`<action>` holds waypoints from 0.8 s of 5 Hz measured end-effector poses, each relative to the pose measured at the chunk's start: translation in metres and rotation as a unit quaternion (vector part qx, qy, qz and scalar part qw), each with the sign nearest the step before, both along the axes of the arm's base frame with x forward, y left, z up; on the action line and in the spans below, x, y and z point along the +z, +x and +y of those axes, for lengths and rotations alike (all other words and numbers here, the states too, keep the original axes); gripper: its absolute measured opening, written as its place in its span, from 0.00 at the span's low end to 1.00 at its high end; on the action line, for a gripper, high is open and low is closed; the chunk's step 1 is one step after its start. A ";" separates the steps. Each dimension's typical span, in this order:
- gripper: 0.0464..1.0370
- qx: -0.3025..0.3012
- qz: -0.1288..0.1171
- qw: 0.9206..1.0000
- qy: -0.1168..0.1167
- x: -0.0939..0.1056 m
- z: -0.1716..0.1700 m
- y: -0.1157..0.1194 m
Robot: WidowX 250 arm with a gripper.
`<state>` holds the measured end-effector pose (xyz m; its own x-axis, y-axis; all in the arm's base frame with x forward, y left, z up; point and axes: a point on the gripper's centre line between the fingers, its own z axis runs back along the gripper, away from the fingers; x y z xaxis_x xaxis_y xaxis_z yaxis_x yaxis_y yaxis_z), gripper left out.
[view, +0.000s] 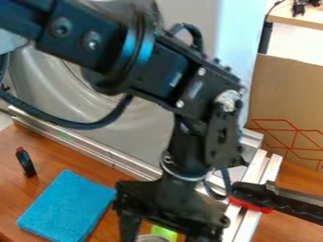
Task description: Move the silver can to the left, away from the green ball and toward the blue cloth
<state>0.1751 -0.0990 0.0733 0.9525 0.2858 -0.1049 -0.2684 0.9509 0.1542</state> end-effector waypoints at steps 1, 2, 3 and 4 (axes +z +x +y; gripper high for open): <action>0.96 -0.007 0.011 1.000 0.006 -0.006 -0.006 -0.003; 0.96 -0.006 0.029 0.999 0.013 -0.016 -0.007 -0.005; 0.96 -0.004 0.037 0.999 0.018 -0.022 -0.007 -0.005; 0.96 -0.001 0.042 0.999 0.028 -0.027 -0.004 -0.004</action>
<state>0.1712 -0.1031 0.0466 0.9416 0.2917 -0.1680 -0.2505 0.9407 0.2289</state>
